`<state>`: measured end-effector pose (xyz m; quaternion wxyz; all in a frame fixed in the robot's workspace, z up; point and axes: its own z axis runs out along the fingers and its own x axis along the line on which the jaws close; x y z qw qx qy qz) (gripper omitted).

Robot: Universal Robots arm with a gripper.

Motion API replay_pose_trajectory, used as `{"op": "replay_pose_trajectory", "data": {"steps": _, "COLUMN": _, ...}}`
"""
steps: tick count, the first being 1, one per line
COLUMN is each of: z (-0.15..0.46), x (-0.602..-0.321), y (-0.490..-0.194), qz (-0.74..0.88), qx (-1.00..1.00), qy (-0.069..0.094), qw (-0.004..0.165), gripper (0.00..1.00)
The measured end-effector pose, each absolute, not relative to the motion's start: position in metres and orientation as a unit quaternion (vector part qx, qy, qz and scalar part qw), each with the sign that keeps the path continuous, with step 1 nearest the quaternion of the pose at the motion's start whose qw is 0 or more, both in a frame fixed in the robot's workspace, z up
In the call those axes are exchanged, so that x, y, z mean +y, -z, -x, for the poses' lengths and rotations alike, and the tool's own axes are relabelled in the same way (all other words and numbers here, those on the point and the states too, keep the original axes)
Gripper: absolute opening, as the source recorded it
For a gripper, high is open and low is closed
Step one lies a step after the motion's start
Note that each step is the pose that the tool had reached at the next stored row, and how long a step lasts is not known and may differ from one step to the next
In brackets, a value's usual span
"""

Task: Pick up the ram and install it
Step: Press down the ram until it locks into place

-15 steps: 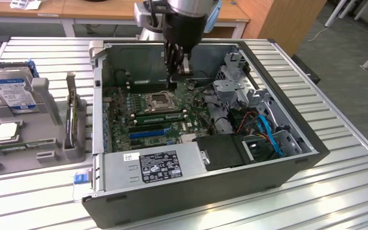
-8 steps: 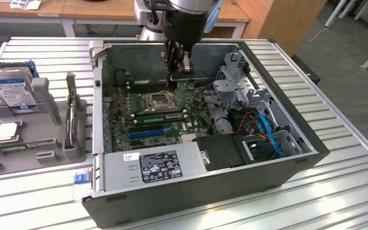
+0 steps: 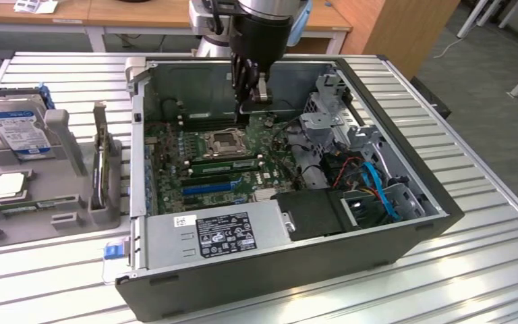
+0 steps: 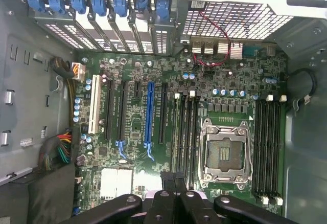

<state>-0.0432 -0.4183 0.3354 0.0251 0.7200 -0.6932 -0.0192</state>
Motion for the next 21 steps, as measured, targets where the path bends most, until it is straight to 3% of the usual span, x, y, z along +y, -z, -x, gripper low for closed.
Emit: {"op": "replay_pose_trajectory", "data": {"steps": 21, "z": 0.0432, "x": -0.4183, "y": -0.3337, "qz": -0.6, "qx": -0.799, "qy": 0.023, "qw": 0.022, "gripper": 0.11}}
